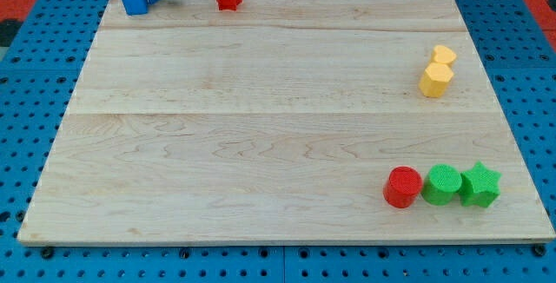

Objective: Keep blue cube and red star parallel to each other

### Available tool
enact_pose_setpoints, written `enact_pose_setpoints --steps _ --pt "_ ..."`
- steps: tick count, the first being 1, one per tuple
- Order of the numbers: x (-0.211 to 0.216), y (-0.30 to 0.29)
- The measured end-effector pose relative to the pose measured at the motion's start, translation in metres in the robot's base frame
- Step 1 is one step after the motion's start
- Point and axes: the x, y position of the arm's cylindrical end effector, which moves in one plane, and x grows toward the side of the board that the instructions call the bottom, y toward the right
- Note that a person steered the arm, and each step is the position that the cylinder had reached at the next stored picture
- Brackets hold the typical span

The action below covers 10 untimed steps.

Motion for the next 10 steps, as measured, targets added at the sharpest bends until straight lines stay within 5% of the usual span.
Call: enact_pose_setpoints --steps 1,2,3,6,7,8,9,10 --pt "0.001 0.081" --pt "0.052 0.169" --pt "0.082 0.191" --pt "0.001 0.270" --pt "0.000 0.264" --pt "0.002 0.182" --pt "0.044 0.044" --pt "0.153 0.004"
